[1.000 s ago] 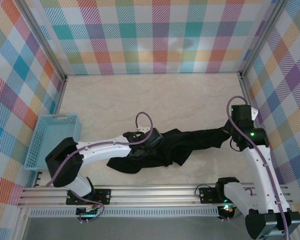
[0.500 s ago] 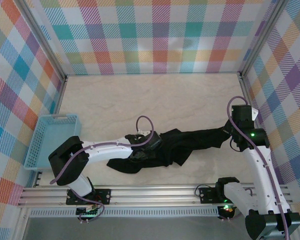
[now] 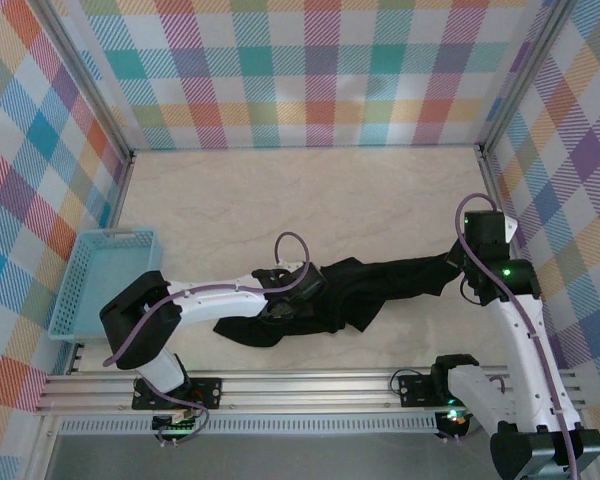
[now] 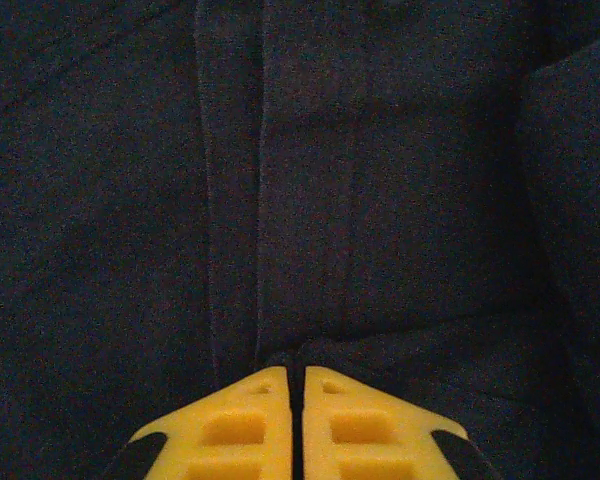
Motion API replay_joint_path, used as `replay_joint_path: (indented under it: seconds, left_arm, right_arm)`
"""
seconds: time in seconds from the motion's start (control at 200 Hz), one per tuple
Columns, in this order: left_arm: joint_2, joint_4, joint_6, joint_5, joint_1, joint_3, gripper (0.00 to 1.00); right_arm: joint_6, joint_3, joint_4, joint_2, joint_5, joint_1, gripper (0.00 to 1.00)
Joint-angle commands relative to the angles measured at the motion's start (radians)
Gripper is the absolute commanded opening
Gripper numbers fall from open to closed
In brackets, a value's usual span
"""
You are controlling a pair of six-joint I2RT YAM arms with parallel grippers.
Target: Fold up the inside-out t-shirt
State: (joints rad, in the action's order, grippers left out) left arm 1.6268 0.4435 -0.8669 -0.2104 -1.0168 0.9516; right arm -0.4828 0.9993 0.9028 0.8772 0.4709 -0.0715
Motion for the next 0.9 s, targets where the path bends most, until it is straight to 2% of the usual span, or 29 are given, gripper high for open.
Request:
replay_joint_path:
  seconds: [0.0,0.205,0.375,0.44,0.525,0.69,0.815,0.9]
  left_arm:
    - [-0.055,0.074,0.038,-0.066,0.010,0.038,0.03]
    - [-0.269,0.253,0.185,-0.334,0.040,0.135,0.00]
    - [-0.536,0.340,0.326,-0.592,0.121,0.230,0.00]
    - [-0.620,0.360,0.367,-0.658,0.169,0.274,0.00]
    - [-0.707,0.361,0.421,-0.702,0.219,0.327,0.00]
    - [-0.808,0.334,0.496,-0.767,0.224,0.387,0.00]
    - [-0.846,0.328,0.523,-0.752,0.223,0.435,0.00]
    - [-0.861,0.327,0.543,-0.719,0.223,0.484,0.00]
  right_arm:
    - [0.007,0.031,0.009,-0.014,0.008,0.002,0.00]
    - [0.024,0.200,0.047,0.015,0.013,0.004,0.00]
    - [0.059,0.420,0.081,0.051,0.021,0.003,0.00]
    - [0.082,0.504,0.087,0.069,0.025,0.003,0.00]
    - [0.120,0.613,0.091,0.094,-0.013,0.002,0.00]
    - [0.180,0.752,0.081,0.130,-0.173,0.002,0.00]
    - [0.201,0.812,0.061,0.138,-0.307,0.002,0.00]
    - [0.212,0.871,0.058,0.141,-0.348,0.001,0.00]
